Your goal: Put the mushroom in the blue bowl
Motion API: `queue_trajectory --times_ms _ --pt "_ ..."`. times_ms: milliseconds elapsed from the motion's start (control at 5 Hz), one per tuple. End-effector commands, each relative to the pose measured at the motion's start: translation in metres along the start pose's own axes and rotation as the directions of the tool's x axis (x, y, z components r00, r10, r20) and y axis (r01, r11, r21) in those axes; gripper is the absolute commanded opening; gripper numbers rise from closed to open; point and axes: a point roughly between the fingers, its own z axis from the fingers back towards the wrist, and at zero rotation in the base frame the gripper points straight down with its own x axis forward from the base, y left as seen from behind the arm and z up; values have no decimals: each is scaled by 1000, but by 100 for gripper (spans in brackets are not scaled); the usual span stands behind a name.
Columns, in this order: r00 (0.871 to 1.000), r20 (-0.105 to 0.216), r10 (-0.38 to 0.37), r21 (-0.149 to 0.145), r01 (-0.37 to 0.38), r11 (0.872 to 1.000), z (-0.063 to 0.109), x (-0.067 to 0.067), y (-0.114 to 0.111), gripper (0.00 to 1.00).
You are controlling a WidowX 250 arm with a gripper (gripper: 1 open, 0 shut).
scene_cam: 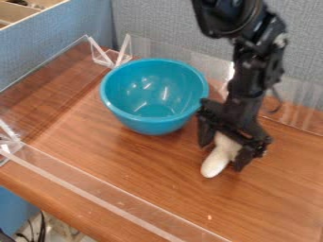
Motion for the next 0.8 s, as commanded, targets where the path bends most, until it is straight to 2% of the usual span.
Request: queue_trajectory --times_ms 0,200,600 --pt "996 50 -72 3 72 997 6 1 17 0" --pt "989 52 -142 3 142 990 3 -4 30 0" --pt "993 101 -57 2 57 998 34 -20 25 0"
